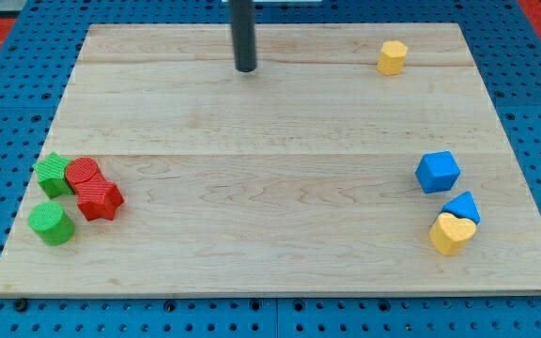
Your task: Point your arm to the yellow hexagon
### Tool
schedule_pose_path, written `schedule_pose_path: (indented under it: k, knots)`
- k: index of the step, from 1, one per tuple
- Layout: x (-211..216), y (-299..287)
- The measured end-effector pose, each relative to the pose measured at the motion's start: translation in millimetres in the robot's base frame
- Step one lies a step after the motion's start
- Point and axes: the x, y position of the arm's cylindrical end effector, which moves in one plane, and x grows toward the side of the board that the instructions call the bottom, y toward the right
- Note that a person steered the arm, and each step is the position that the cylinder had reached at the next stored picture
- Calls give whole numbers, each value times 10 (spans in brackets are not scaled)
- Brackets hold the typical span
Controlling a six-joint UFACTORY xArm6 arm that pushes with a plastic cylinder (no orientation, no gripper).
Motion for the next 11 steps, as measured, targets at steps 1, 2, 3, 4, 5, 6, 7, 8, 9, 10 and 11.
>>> schedule_pose_path:
  k: [1, 2, 3, 4, 5, 6, 7, 8, 9, 10, 11]
  knots:
    - [-230, 274]
    - [-573, 275]
    - [-627, 847]
    - [-842, 1689]
    - [-857, 2705]
    - [-814, 3608]
    - [-401, 3592]
    - [-343, 3190]
    - [-365, 3037]
    - [-414, 3108]
    - [-387, 2766]
